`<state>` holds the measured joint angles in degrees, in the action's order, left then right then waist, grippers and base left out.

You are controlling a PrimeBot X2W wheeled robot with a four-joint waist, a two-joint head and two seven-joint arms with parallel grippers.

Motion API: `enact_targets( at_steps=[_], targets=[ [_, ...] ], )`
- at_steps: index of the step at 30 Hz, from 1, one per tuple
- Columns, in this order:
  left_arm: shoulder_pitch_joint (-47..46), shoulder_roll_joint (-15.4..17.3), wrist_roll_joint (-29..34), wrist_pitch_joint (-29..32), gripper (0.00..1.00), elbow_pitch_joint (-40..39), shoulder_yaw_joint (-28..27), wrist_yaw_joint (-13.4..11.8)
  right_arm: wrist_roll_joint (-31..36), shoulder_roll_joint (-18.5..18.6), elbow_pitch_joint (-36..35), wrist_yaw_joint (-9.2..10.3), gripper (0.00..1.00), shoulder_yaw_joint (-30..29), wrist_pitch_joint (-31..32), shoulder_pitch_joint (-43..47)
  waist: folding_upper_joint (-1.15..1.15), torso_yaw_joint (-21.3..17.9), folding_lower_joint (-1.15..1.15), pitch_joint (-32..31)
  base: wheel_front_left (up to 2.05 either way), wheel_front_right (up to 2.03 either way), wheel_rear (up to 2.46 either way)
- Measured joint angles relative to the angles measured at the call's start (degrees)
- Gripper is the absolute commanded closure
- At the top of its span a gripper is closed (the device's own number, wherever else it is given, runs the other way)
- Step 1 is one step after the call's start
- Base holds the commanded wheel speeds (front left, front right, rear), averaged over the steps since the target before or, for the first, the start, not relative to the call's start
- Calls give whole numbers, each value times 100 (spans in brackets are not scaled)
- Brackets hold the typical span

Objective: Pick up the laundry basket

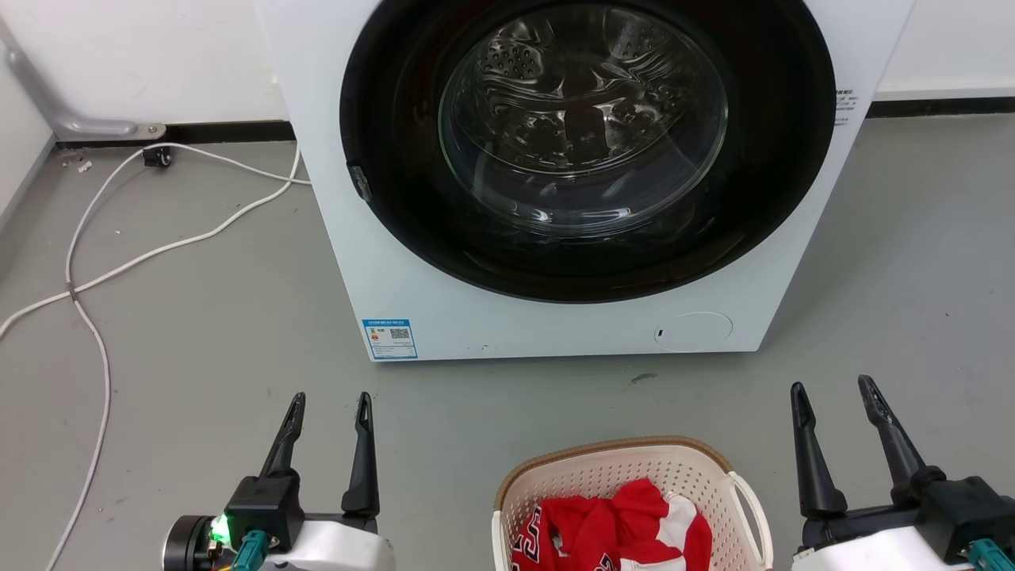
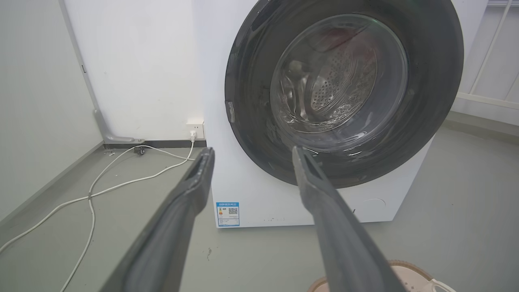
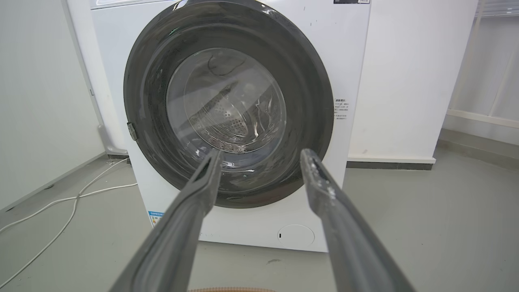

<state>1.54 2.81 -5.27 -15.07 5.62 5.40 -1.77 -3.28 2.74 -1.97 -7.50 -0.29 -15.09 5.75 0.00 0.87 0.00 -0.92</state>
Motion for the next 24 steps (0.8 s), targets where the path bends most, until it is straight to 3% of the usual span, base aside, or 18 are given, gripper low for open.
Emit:
enact_targets(
  at_steps=[24],
  targets=[
    [-29, 1, -51, 0, 0, 263, 20, 38, 35, 0, 100, 0, 0, -104, 0, -52, 0, -18, 0, 128, 0, 0, 0]
  ],
)
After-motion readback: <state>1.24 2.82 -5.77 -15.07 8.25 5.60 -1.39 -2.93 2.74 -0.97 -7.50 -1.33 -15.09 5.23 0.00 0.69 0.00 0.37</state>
